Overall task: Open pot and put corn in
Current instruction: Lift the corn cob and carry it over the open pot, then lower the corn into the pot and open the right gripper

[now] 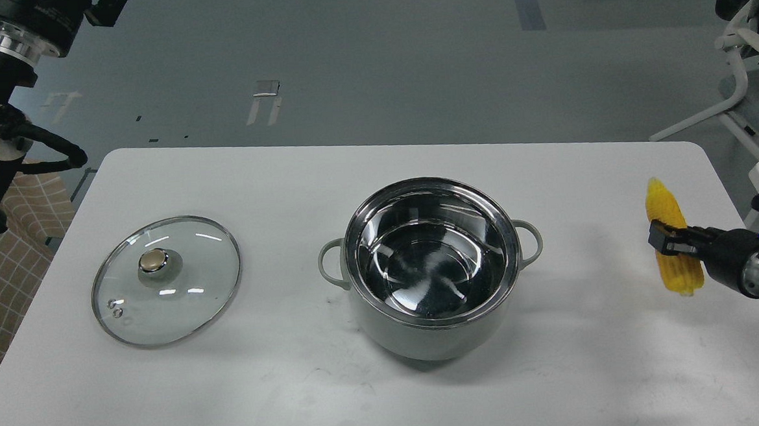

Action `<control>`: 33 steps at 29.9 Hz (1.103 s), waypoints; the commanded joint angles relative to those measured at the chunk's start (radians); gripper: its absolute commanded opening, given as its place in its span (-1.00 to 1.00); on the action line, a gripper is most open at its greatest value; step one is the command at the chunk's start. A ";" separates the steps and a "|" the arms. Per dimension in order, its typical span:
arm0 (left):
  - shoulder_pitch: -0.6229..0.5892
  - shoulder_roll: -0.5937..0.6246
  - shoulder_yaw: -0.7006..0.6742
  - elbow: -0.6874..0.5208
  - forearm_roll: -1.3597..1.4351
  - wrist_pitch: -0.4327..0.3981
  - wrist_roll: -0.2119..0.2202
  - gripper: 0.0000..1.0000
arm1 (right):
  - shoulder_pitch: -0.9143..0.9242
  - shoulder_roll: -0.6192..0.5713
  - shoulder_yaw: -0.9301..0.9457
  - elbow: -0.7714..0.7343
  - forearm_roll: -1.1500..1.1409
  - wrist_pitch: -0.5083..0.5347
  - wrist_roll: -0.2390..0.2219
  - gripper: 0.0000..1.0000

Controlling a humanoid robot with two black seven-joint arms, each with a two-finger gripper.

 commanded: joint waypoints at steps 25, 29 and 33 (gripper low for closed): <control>-0.008 -0.003 0.000 -0.005 0.000 0.000 0.003 0.93 | 0.340 0.229 -0.482 0.243 0.083 0.085 0.024 -0.13; -0.008 -0.003 0.000 -0.005 0.000 0.002 0.003 0.93 | 0.340 0.235 -0.515 0.226 0.033 0.083 0.024 0.04; -0.008 -0.001 0.000 -0.005 0.000 0.002 0.003 0.93 | 0.344 0.236 -0.512 0.228 0.031 0.080 0.024 0.40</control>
